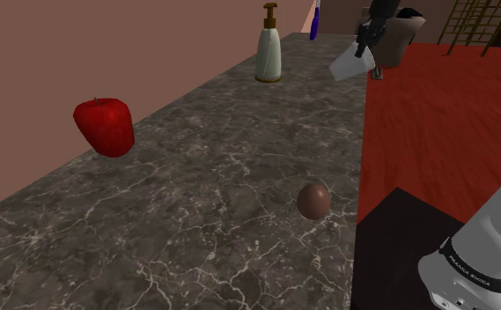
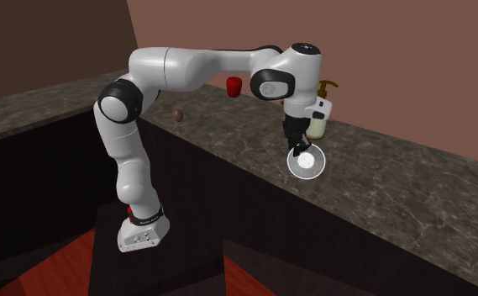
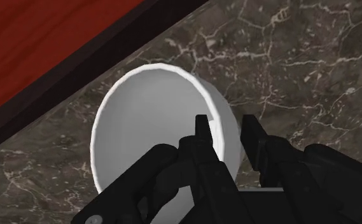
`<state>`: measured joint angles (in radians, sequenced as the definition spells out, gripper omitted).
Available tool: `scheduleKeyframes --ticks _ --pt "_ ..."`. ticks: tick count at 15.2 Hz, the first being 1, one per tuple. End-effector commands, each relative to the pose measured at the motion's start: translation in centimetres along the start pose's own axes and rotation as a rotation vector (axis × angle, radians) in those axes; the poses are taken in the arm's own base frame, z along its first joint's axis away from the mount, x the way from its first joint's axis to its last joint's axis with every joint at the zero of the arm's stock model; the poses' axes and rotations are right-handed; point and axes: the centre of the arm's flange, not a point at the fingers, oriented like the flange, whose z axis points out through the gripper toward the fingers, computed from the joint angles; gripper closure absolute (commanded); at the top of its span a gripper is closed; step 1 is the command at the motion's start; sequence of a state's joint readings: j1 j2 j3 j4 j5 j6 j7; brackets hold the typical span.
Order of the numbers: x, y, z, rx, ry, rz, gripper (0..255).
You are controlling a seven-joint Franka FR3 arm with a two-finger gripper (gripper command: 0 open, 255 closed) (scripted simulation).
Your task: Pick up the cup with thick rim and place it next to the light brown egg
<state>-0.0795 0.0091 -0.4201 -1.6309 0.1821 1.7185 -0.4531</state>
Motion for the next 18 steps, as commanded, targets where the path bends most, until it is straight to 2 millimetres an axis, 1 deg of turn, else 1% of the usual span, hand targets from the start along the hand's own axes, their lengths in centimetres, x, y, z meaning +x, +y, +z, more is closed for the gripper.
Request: scheduleKeyframes --ticks 1,18 --pt "0.1 0.0 -0.9 -0.001 -0.002 0.002 255" --pt "1.4 -1.1 -9.7 -0.001 -0.002 0.002 255"
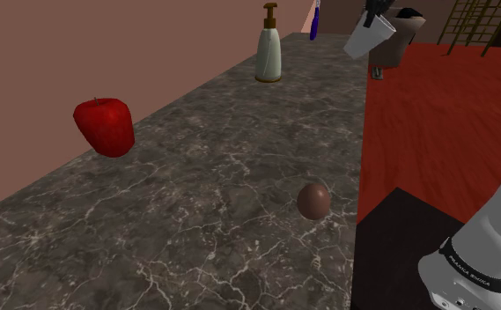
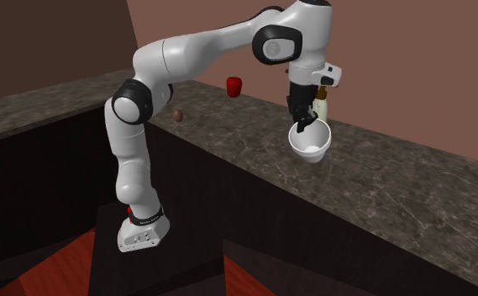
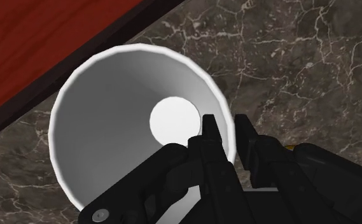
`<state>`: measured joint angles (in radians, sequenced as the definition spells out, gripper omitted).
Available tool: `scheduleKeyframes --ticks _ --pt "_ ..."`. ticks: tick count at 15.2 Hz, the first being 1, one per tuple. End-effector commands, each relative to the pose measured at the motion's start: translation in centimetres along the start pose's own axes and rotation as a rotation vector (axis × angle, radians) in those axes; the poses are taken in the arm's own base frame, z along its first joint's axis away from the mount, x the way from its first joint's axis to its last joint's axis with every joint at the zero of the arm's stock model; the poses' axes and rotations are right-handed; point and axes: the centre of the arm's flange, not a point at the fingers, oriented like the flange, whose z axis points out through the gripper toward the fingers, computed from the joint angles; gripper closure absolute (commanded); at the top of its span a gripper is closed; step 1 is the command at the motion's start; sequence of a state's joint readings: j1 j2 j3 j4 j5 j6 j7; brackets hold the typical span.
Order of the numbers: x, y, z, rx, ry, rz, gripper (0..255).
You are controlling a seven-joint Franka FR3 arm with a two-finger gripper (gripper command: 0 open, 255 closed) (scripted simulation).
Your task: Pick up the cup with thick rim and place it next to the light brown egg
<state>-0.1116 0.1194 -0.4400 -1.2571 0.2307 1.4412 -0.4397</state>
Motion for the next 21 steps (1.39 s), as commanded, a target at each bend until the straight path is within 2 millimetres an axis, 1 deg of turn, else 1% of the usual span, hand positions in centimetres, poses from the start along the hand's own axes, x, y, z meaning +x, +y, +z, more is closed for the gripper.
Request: scheduleKeyframes --ticks 1,5,6,21 --pt "0.0 -0.2 -1.2 0.000 0.000 0.000 255" --pt "0.3 -0.4 -3.2 0.000 0.000 0.000 255" --pt "0.3 -0.4 -3.3 0.000 0.000 0.000 255" --pt "-5.4 -19.3 -1.7 0.000 0.000 0.000 255"
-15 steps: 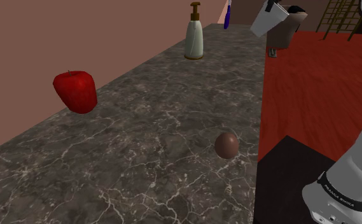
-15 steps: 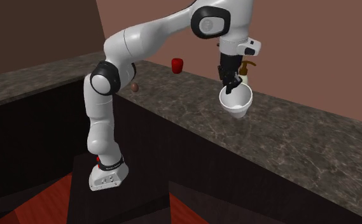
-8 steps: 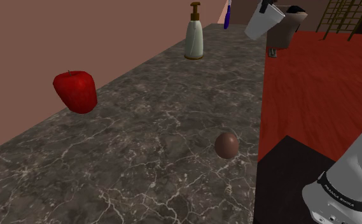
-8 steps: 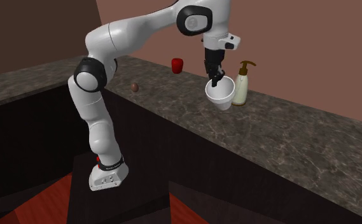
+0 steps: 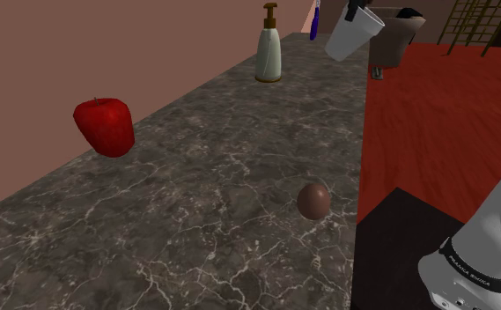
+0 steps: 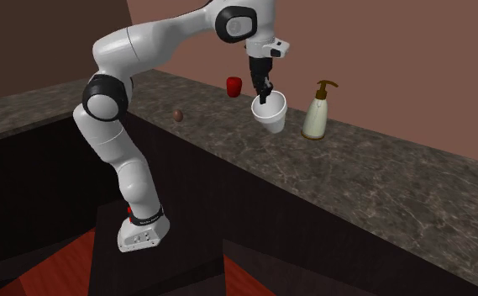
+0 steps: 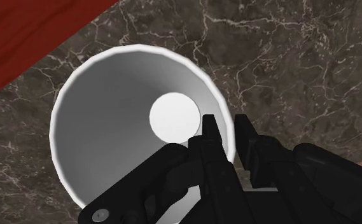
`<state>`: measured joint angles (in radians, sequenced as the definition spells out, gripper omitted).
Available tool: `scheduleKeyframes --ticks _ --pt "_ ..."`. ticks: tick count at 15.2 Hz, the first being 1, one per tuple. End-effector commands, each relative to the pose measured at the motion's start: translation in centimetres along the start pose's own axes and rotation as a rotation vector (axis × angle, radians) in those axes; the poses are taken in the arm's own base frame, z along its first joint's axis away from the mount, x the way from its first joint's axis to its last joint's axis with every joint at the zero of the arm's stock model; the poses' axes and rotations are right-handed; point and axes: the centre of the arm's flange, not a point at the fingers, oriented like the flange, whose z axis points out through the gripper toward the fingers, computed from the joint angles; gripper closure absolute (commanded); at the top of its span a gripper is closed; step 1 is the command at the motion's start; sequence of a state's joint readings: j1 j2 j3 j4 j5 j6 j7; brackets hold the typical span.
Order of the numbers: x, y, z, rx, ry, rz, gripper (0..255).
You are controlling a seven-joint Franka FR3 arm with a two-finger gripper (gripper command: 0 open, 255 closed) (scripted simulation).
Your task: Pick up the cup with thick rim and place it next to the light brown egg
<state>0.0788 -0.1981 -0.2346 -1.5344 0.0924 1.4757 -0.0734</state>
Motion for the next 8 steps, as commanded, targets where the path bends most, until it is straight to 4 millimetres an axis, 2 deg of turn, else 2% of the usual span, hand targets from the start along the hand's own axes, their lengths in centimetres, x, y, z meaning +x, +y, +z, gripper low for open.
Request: scheduleKeyframes --ticks 1,8 --pt "-1.0 -2.6 0.3 -0.001 0.001 0.002 255" --pt "-3.6 -11.4 1.0 -0.001 0.001 0.002 255"
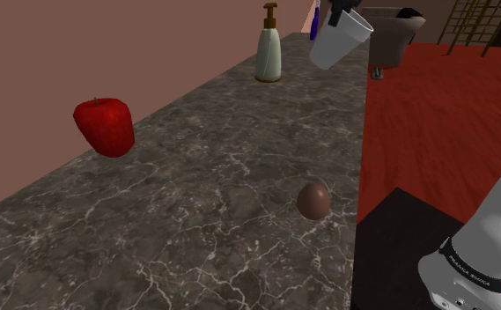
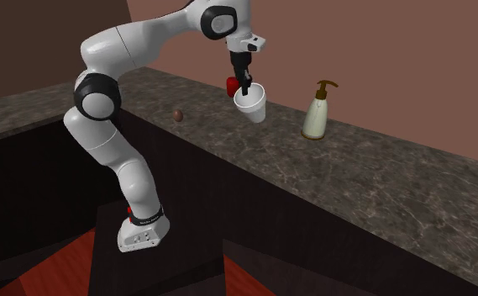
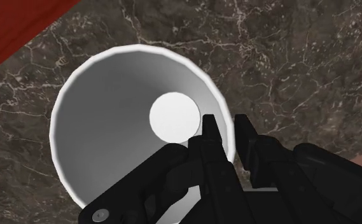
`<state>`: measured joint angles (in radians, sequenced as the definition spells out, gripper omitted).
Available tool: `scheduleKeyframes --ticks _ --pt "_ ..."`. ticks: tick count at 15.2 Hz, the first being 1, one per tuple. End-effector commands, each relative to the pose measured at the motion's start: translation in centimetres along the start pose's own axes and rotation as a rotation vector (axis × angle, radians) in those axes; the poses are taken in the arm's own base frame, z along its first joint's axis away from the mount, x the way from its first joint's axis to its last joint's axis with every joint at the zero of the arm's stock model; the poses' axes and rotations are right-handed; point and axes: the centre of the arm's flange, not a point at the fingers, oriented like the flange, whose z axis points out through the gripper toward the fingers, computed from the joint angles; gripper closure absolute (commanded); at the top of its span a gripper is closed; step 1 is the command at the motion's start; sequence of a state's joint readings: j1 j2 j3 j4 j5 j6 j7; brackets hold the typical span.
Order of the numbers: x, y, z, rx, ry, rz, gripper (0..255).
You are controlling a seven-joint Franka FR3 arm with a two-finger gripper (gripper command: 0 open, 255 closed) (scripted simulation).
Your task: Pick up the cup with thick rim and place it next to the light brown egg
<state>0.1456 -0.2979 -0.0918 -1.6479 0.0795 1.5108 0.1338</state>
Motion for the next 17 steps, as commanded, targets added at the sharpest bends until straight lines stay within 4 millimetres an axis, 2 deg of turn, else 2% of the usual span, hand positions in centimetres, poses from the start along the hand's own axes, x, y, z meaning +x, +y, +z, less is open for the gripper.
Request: scheduleKeyframes --ticks 1,17 --pt "-0.9 -2.6 0.2 0.000 0.001 0.001 255" --pt "-7.0 -22.8 1.9 0.000 0.001 0.001 255"
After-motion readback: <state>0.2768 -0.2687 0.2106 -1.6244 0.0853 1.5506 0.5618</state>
